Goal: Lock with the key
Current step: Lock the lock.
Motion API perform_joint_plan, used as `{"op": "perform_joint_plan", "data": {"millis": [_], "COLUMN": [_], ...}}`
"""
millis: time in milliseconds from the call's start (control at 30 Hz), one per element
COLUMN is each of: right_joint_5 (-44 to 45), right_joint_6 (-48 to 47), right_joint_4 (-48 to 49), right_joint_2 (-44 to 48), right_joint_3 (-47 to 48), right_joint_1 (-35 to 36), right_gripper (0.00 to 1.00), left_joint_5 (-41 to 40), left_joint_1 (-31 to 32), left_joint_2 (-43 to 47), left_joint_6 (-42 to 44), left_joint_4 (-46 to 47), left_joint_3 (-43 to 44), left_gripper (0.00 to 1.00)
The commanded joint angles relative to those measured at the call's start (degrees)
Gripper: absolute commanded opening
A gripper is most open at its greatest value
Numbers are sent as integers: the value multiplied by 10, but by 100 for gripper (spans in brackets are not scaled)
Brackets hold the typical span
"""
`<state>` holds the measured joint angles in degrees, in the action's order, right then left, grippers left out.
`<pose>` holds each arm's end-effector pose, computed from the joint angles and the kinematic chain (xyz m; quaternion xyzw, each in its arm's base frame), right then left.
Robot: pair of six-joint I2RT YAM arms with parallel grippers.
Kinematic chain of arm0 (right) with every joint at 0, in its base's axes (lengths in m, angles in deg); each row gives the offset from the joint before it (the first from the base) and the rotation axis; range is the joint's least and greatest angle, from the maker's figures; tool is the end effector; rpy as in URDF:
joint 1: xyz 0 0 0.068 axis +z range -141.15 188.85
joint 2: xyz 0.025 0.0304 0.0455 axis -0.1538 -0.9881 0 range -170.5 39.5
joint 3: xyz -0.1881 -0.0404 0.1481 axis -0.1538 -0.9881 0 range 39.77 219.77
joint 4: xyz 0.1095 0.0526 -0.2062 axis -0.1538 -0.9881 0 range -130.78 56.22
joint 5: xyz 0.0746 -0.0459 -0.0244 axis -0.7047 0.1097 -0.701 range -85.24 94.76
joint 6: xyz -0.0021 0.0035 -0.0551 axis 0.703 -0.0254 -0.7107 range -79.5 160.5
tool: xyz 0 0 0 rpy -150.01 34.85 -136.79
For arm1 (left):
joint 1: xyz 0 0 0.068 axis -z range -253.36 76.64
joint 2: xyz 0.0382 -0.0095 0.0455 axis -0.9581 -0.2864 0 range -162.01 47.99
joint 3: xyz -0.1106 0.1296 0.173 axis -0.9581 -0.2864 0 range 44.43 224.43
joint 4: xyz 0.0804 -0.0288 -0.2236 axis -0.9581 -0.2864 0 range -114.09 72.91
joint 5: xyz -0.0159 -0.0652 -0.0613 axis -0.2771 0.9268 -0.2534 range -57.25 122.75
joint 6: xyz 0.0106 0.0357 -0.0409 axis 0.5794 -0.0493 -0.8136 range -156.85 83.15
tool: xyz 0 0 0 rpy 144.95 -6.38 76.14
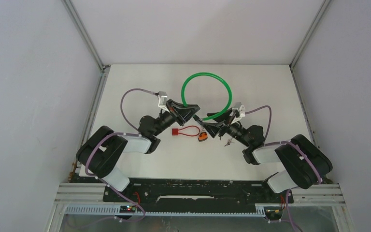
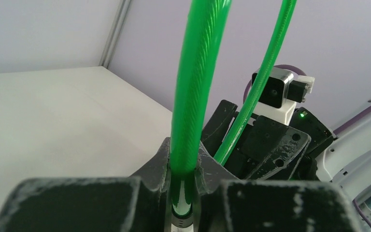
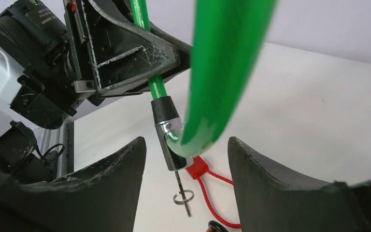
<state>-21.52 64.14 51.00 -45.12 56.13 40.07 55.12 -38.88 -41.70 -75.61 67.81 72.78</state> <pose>0.1959 0.1382 0.1926 -0.2203 0.5693 0.4802 0.6299 0.2204 -0.1689 0.2245 0.1421 0.5430 -0.5748 0.5954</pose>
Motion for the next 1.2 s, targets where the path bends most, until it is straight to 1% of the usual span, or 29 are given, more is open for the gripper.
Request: {"op": "perform_joint_plan", "data": {"millis": [0,167,333,367,400,433,567,733,800,900,967,1033,1067,1167], "right_joint_5": [17,28,65,69,67,64,77,153,187,233,251,245,228,135], "right_joint_6": [17,11,-1,-4,-6,-8,-21,-45,-48,-51,-54,-58,-63,-100], "right_joint_4": [26,25,25,25,26,26,25,26,25,26,26,26,25,24], "right_joint_2": [11,30,51,55,58,61,77,126,140,159,166,161,154,133], "right_joint_3": [6,-3,-19,-21,-23,-24,-34,-64,-75,-91,-96,-94,-91,-80], "right_joint_1": [-7,-9,-11,-12,-12,-13,-13,-13,-13,-13,-13,-13,-13,-13], "right_gripper": [62,44,30,22,6,0,0,0,0,0,0,0,1,24], "left_joint_5": [31,32,29,29,28,28,22,4,-6,-29,-38,-36,-35,-34], "left_joint_1": [5,7,8,8,9,9,9,11,14,19,21,21,22,20], "left_joint_2": [-18,-26,-27,-27,-28,-29,-25,-22,-15,1,6,2,-3,-20], "left_joint_6": [-28,-24,-18,-18,-18,-18,-10,15,31,58,67,59,53,29], "left_joint_4": [63,63,62,62,62,62,62,59,36,-29,-59,-49,-35,34], "left_joint_3": [49,56,57,57,57,58,54,47,49,56,61,62,60,48], "left_gripper": [0,0,0,0,0,0,0,0,0,0,0,0,0,0]}}
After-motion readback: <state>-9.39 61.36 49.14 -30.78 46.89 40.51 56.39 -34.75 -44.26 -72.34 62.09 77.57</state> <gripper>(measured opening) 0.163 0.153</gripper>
